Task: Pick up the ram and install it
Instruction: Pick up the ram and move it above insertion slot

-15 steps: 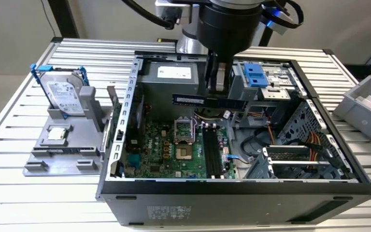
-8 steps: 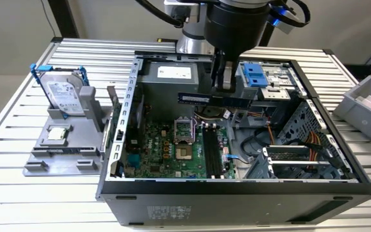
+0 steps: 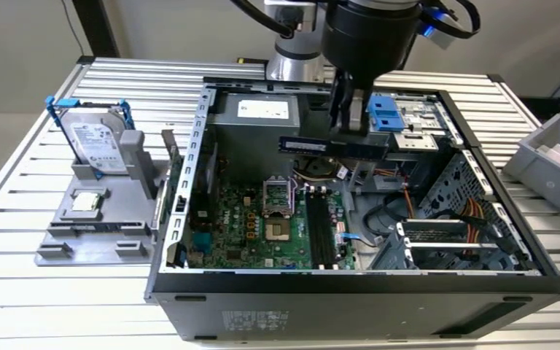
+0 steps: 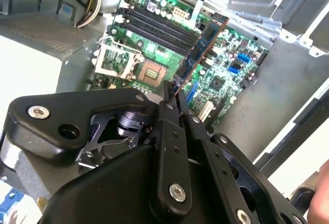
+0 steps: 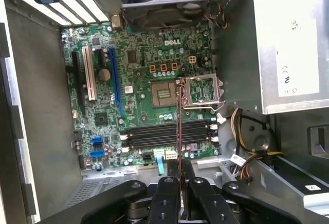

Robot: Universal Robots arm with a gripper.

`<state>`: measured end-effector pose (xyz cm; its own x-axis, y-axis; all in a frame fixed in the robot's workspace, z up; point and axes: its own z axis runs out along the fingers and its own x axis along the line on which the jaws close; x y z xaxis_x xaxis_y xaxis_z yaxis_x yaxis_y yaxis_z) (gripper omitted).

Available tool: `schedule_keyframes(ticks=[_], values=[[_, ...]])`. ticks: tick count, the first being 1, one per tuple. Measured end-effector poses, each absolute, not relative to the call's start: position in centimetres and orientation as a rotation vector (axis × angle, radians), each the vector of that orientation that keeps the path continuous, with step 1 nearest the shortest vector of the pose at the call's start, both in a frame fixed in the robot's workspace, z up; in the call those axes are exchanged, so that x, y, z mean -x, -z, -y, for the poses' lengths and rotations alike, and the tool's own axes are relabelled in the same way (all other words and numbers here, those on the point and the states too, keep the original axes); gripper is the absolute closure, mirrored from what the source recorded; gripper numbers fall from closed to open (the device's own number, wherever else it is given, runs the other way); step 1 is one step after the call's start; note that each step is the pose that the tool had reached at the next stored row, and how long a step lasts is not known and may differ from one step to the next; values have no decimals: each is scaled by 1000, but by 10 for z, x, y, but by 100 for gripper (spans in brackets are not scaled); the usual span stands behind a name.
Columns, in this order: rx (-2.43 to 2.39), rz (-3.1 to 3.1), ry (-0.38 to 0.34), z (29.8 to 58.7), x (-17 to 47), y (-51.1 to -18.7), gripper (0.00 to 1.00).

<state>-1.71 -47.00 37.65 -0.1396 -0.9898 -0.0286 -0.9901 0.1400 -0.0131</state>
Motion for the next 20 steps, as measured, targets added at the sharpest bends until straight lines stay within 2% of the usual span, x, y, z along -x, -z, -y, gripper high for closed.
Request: schedule_keyframes(ticks=[20], values=[[2034, -2355, -13, 467, -3, -376, 100]])
